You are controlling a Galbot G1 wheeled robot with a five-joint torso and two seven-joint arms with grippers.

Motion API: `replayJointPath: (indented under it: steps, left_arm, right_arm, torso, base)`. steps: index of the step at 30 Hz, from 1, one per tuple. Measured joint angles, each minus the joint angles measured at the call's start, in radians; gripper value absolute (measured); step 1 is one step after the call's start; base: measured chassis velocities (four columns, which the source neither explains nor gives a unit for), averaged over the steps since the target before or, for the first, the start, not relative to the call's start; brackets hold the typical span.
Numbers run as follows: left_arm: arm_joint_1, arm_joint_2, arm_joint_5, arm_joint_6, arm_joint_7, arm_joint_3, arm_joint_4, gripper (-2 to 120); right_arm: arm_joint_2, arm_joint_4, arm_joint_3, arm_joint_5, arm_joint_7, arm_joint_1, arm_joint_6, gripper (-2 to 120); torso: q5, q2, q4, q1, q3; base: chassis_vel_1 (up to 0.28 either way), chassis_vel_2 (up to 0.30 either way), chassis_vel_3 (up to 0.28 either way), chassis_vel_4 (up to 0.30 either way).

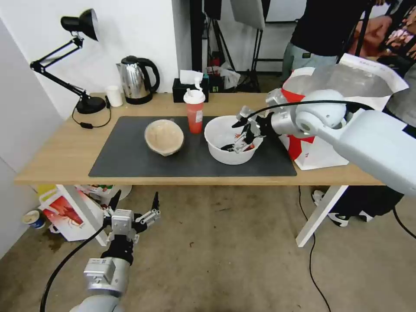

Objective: Pick up the trash from the table and place it into the takeout bag.

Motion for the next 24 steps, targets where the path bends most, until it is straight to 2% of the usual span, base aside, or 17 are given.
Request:
replayJointPath:
  steps: [24]
  left_arm:
    - [0.000, 0.000, 0.000, 0.000, 0.000, 0.000, 0.000, 100]
  right_arm:
    - [-0.027, 0.017, -0.088, 0.016, -0.014, 0.020, -0.016, 100]
  torso:
    - [0.0000, 0.000, 0.0000, 0.000, 0.000]
  base:
    - [0.000, 0.000, 0.000, 0.000]
